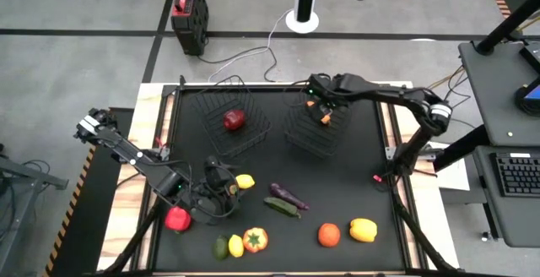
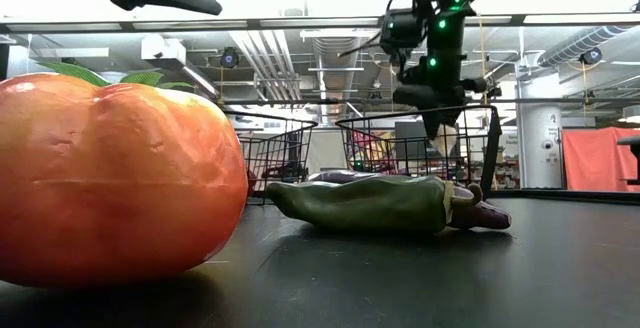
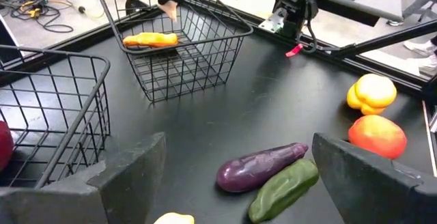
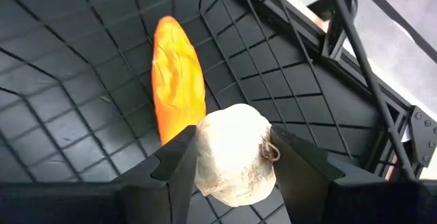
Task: Sort produce into baskets
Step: Put the garlic into the right black wire basket
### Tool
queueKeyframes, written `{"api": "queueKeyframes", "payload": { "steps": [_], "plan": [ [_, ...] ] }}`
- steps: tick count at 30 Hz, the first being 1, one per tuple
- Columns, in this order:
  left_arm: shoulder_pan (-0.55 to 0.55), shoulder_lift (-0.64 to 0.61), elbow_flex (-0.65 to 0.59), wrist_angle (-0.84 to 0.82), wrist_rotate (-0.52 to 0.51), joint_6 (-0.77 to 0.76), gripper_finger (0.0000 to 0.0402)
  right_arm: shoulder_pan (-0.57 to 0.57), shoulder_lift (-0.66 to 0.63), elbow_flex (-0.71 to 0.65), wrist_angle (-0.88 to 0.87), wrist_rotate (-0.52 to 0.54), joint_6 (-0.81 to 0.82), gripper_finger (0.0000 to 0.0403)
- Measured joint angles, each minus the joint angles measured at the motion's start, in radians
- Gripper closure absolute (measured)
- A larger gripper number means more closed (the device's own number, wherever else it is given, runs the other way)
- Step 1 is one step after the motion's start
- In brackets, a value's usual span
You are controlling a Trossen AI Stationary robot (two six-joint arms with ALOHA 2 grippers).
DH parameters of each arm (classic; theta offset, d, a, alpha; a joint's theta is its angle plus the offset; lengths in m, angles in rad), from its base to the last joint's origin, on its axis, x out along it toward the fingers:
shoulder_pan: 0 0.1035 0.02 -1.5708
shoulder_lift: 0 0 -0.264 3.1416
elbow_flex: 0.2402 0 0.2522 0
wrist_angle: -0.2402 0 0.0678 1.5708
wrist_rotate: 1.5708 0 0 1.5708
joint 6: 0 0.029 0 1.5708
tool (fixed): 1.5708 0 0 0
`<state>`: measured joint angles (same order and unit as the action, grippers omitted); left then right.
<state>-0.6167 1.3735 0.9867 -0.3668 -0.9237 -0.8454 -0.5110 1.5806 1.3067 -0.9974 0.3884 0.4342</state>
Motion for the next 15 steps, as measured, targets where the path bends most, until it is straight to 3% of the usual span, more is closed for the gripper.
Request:
{"api": "queueKeyframes", "payload": {
  "steps": [15],
  "plan": [
    [0.000, 0.000, 0.000, -0.003, 0.000, 0.009, 0.0051, -0.027, 0.058, 0.000, -0.003, -0.003, -0.053, 0.0237]
  ]
}}
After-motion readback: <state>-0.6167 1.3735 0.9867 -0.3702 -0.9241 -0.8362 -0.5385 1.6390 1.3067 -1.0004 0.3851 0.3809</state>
